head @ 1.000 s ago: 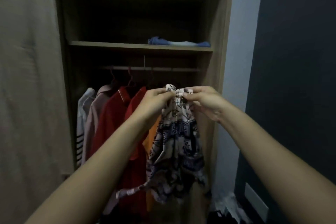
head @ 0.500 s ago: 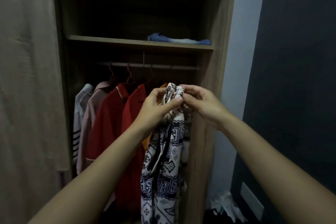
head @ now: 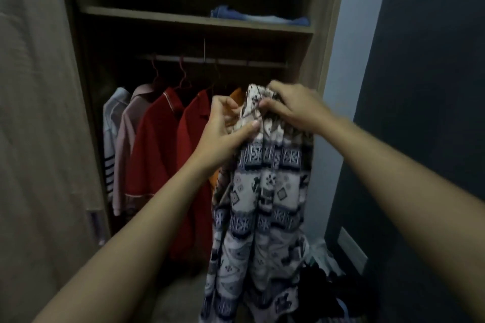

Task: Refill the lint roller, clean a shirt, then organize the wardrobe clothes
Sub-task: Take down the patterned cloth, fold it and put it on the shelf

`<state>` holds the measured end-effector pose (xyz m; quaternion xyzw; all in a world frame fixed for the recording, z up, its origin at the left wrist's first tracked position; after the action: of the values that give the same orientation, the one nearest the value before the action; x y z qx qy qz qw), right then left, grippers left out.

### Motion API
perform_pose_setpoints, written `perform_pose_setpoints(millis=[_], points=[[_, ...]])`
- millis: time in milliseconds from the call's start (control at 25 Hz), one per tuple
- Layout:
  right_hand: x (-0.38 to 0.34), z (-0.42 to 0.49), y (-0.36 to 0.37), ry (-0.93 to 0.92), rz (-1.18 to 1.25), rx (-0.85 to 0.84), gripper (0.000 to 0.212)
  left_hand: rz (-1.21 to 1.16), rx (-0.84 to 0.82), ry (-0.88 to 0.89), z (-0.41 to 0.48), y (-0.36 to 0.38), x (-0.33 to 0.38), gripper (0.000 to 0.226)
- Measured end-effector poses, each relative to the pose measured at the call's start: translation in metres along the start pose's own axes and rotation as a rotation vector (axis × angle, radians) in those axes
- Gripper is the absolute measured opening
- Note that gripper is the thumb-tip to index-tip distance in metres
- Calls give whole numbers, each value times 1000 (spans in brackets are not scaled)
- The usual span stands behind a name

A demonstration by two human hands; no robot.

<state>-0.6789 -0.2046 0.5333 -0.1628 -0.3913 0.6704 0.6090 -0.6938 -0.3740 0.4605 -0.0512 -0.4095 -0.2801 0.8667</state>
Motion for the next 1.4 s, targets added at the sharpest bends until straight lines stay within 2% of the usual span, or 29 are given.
perform_pose_setpoints(millis=[120, 280, 360, 560, 640, 720, 760, 840, 920, 1000, 1120, 1240, 1320, 1400], points=[[1, 22, -16, -83, -134, 69, 49, 208, -6, -34, -28, -22, -33, 36], [-8, 45, -32, -201, -199, 42, 54, 409, -12, -128, -63, -35, -74, 45], [-11, 51, -36, -207, -240, 64, 60, 487, -60, -158, -72, -37, -86, 45], [-6, 52, -38, -173, -251, 54, 63, 592, -211, -360, -79, -41, -127, 67], [1, 48, -34, -140, -241, 58, 62, 592, -246, -392, -85, -42, -138, 54], [12, 40, -31, -89, -235, 51, 55, 565, -283, -494, -94, -52, -148, 28], [22, 36, -28, -46, -217, 43, 53, 561, -287, -546, -98, -59, -154, 25], [39, 26, -24, 25, -195, 11, 59, 528, -251, -609, -106, -77, -162, 32], [55, 16, -14, 76, -169, -23, 64, 479, -202, -655, -111, -89, -161, 28], [62, 9, -4, 137, -107, 5, 59, 533, -205, -651, -114, -98, -160, 36], [57, 2, 11, 84, -137, -88, 58, 632, -249, -651, -118, -116, -167, 38], [54, -6, 19, 152, -2, -33, 51, 637, -201, -617, -121, -129, -168, 41], [57, -13, 25, 199, 11, -42, 51, 643, -201, -582, -123, -133, -163, 32], [68, -20, 30, 323, 11, -12, 56, 628, -185, -537, -130, -144, -158, 17]])
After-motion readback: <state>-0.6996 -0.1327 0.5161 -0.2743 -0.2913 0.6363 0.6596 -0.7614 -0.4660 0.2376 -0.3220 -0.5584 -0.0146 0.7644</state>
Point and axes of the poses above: each hand's wrist, its own z-axis towards the middle knuckle, its own y-axis out of the palm, x = y × z, the point moved 2 cm from there along z, towards the middle knuckle, and after that the axes turned 13 degrees about -z, right-handed, at the moved point
